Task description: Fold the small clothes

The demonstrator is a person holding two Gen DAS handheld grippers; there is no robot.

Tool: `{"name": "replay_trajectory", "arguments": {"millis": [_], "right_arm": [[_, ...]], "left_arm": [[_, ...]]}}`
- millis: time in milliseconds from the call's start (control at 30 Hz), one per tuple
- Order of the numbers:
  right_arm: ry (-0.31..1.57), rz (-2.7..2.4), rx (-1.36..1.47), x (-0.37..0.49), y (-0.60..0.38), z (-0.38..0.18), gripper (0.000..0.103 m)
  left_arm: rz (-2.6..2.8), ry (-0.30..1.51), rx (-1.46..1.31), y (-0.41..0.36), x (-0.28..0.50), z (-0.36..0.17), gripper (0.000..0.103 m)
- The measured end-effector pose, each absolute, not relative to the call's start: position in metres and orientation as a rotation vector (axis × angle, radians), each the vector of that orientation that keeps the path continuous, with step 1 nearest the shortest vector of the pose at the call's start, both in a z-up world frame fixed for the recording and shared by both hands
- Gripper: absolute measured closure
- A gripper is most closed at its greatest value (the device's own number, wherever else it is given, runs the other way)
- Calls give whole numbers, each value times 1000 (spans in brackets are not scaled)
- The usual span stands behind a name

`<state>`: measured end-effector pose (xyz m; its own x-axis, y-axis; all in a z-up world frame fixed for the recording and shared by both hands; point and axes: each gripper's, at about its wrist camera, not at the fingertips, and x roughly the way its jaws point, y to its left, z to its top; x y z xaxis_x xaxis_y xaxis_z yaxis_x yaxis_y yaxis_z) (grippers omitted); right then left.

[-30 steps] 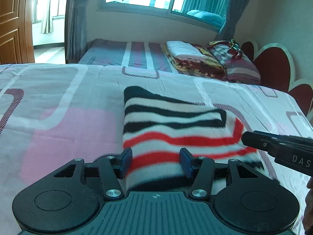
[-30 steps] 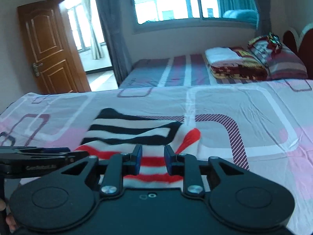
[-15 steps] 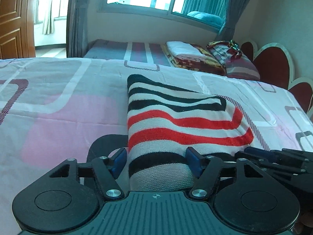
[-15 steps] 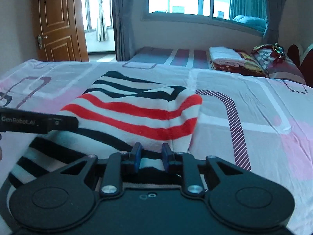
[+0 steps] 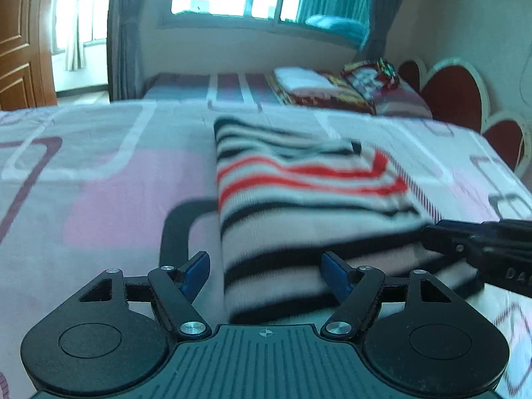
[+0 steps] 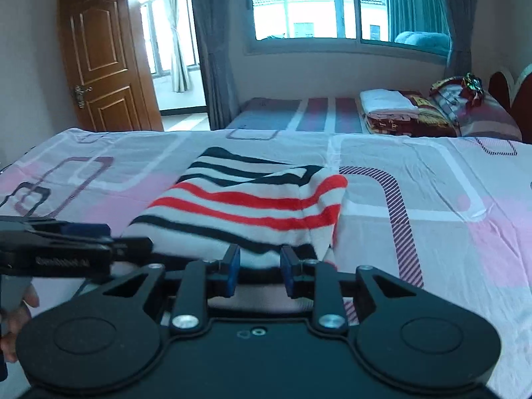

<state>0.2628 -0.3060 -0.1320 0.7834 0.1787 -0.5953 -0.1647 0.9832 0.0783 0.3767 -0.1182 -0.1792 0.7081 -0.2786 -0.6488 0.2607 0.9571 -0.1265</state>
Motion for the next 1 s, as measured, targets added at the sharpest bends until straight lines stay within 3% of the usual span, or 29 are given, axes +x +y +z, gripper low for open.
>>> {"name": "replay_trajectory", "arguments": {"millis": [400, 500, 633, 1000], "right_arm": [[767, 151, 3, 240, -312, -162, 77], [776, 154, 29, 237, -315, -157, 76], [781, 156, 35, 231, -317, -158, 75], [791, 164, 121, 238, -325, -140, 54]], "left_arm": [[-291, 789, -48, -117, 365, -190, 28], [-282, 802, -40, -117, 364, -190, 11], [-288, 815, -66, -115, 364, -193, 10], [-333, 862, -124, -111, 375, -185, 10]]}}
